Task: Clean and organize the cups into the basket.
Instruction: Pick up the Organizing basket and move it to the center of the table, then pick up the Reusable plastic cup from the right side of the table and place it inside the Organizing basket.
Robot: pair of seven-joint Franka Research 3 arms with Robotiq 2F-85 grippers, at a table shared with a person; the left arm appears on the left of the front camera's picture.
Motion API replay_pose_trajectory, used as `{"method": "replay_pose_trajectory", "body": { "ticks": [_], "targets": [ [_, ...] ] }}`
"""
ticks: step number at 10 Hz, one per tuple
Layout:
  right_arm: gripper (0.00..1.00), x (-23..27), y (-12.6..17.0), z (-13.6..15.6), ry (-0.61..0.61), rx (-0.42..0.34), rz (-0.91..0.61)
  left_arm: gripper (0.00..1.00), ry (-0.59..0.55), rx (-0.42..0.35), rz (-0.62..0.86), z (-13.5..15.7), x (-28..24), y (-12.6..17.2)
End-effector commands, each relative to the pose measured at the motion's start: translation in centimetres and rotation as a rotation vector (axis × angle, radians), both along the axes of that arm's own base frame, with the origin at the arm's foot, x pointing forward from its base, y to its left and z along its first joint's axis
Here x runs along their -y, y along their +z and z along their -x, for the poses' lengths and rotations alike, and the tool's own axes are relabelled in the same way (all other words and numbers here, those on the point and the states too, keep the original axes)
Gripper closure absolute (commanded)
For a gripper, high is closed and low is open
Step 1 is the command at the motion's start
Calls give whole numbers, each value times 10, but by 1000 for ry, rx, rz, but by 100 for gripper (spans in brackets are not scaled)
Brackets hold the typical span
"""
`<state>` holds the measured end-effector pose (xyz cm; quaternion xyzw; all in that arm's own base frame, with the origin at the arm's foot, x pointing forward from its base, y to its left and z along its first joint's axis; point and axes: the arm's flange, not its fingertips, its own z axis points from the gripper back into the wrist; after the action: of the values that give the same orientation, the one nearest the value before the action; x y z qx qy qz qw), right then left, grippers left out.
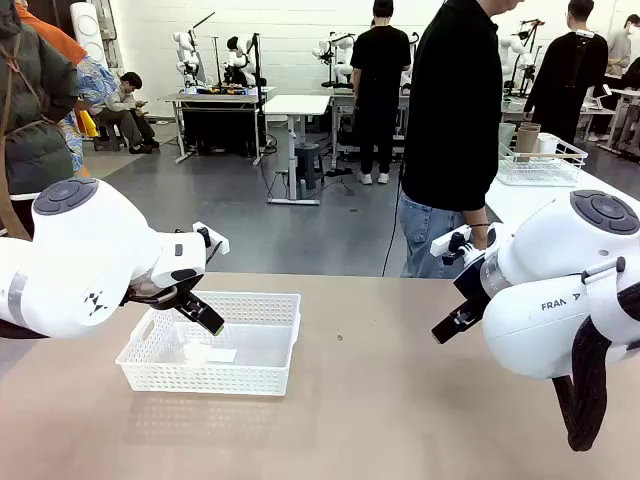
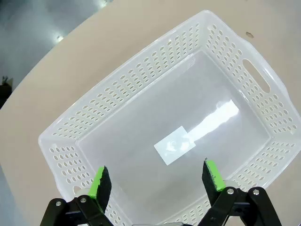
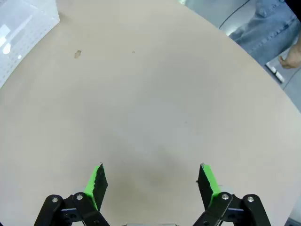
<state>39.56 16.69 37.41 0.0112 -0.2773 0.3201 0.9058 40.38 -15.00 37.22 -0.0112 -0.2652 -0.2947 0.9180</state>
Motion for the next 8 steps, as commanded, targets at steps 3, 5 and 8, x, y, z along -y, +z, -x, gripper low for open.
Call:
{"method": "replay_pose_trajectory", "body": {
  "ticks": [3,5,8],
  "targets": [
    [0,0,0,0,0,0,0,0,0,0,0,0,0,0],
    [0,0,0,0,0,0,0,0,0,0,0,0,0,0],
    [0,0,0,0,0,0,0,0,0,0,0,0,0,0]
  ]
}}
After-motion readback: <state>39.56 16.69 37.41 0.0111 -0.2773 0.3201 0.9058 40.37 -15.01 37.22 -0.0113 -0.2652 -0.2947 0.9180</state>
